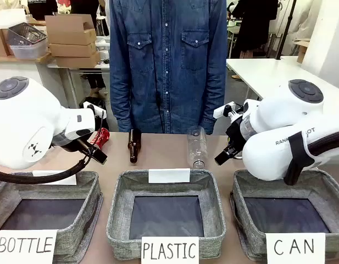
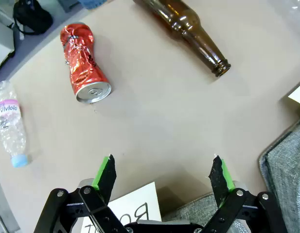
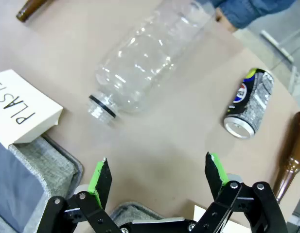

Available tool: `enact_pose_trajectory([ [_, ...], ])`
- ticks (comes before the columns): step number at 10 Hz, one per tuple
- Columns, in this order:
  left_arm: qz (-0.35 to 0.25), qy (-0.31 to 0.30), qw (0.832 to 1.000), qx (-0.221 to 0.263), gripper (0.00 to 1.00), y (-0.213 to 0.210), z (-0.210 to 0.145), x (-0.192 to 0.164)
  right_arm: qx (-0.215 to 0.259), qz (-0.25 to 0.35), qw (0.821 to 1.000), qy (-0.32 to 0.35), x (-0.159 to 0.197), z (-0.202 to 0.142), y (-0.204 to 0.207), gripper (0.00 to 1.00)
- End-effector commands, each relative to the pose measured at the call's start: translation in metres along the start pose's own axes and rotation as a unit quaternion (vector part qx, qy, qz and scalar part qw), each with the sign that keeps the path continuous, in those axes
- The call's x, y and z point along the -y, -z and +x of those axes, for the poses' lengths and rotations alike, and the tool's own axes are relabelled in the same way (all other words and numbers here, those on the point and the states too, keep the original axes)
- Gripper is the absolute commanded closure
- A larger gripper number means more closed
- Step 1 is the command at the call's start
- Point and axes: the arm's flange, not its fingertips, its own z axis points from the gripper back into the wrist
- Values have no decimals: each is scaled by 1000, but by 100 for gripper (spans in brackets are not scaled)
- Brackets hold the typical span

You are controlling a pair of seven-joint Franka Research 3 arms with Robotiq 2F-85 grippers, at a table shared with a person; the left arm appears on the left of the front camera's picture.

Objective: Sort the can waste into the basket.
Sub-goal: Pick up the can waste from the table and place it in the right Fabric basket.

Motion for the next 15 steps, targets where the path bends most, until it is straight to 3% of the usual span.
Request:
enact_pose_trajectory([
  [1, 0, 0, 1000, 0, 0, 0, 0, 0, 0, 0, 1000, 0, 0, 0, 0, 0],
  [10, 0, 0, 1000, 0, 0, 0, 0, 0, 0, 0, 1000, 0, 0, 0, 0, 0],
  [12, -11, 59, 998, 16, 0, -100, -13, 8, 26, 11, 999, 15, -6, 3, -111, 0],
  [13, 14, 114, 991, 63, 0, -167, -40, 21, 82, -22, 996, -1, -17, -13, -181, 0],
  [14, 41, 124, 986, 103, 0, -195, -57, 27, 102, -94, 990, -13, -25, -26, -208, 0],
  [15, 98, 92, 988, 78, 0, -186, -49, 23, 104, -142, 984, 11, -21, -20, -196, 0],
])
